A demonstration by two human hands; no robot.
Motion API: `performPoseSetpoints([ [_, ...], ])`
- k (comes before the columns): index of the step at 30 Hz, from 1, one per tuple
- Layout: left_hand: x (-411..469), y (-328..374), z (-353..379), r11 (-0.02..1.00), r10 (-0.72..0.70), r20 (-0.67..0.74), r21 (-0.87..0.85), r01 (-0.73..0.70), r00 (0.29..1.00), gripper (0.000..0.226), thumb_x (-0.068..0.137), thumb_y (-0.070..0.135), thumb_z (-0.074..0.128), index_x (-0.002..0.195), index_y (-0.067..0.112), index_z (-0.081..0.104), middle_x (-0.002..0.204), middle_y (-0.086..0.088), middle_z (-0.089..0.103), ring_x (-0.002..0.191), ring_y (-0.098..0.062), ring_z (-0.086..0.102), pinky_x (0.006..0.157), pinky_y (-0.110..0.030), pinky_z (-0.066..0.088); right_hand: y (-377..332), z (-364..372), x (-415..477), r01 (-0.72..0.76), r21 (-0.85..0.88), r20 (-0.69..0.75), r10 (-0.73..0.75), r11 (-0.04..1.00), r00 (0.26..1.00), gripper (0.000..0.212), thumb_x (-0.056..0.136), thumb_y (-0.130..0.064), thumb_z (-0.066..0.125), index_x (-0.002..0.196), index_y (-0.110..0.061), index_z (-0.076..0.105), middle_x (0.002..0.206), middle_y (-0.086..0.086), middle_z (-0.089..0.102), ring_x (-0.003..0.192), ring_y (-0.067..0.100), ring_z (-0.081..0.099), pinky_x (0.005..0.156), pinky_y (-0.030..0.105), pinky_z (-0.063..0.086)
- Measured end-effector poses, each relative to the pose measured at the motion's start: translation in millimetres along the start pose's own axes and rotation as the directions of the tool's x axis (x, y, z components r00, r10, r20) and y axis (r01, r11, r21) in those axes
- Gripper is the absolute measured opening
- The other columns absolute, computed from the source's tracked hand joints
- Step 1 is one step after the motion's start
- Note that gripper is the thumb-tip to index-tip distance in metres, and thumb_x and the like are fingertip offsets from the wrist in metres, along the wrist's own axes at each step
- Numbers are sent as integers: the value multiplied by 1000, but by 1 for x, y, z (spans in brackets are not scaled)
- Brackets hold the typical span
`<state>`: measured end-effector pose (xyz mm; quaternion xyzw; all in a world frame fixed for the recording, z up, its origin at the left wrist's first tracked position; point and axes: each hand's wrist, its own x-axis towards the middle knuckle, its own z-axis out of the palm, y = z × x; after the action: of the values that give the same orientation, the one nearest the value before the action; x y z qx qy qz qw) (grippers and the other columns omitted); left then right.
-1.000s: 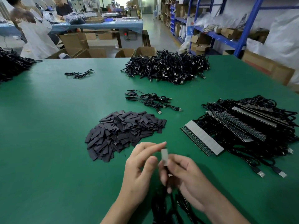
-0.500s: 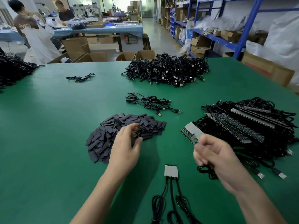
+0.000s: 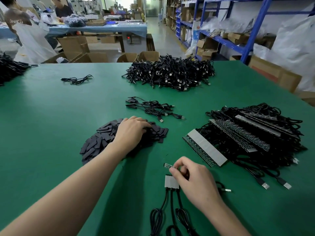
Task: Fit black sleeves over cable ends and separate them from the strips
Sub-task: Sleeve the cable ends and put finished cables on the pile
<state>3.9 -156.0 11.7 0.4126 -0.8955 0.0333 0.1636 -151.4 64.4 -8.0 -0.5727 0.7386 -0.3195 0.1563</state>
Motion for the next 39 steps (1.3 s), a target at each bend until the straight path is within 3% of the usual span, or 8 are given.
performPoseSetpoints([
  [6,-5,-3,1,999,-26,-95,-24,24,995,19,97,34,68,113,33,78,120,7,72,114,-21,58,92,-36,42,5,3,2,8,62,-24,-6,998,1000,23,94,-48,64,79,-34,55,69,-11,56,64,9,54,53,22,37],
  [11,-26,10,-13,928,-158,-198,-365,77,968,8,91,21,77,97,20,81,104,7,76,99,-16,67,88,-38,53,6,1,1,37,187,-64,-26,982,998,21,96,-43,63,81,-31,55,64,-12,56,58,9,50,58,33,43],
  [15,-63,46,-27,527,-177,116,-828,194,977,9,93,9,74,93,18,74,81,2,79,74,-11,76,76,-25,60,3,-3,1,85,364,-109,-48,927,993,18,96,-49,56,87,-34,52,59,-9,49,53,7,40,52,27,34],
  [20,-115,72,-29,226,-84,317,-917,328,945,13,98,2,63,102,10,74,83,-6,76,72,-21,75,73,-28,60,0,-8,-1,21,575,16,-37,818,999,28,86,-59,59,94,-32,55,69,-10,50,65,8,47,62,42,44],
  [22,-127,75,-28,158,-100,331,-926,343,938,17,99,1,61,105,11,74,83,-6,75,74,-18,74,71,-27,60,-1,-8,-2,22,593,65,-75,805,995,23,87,-53,62,91,-31,56,69,-15,52,64,5,47,59,31,43],
  [30,-147,79,-20,395,-108,204,-889,230,973,31,95,5,70,110,31,78,94,6,78,84,-8,71,82,-25,56,0,1,-5,14,502,139,-97,865,985,17,98,-21,69,82,-19,63,60,-20,55,56,-5,47,57,9,37],
  [34,-150,81,-21,700,-99,-114,-714,-12,988,34,82,22,87,113,29,75,94,19,68,87,-5,68,79,-26,56,-2,4,-6,-1,499,105,-60,867,993,19,95,-32,68,81,-22,61,63,-15,54,59,0,45,56,18,37],
  [39,-147,85,-23,852,-25,-289,-507,-131,957,20,82,30,87,100,26,79,91,17,69,81,-5,67,69,-31,57,-5,5,-6,6,528,104,-72,849,992,32,87,-55,62,83,-22,61,65,-11,53,61,6,44,58,25,37],
])
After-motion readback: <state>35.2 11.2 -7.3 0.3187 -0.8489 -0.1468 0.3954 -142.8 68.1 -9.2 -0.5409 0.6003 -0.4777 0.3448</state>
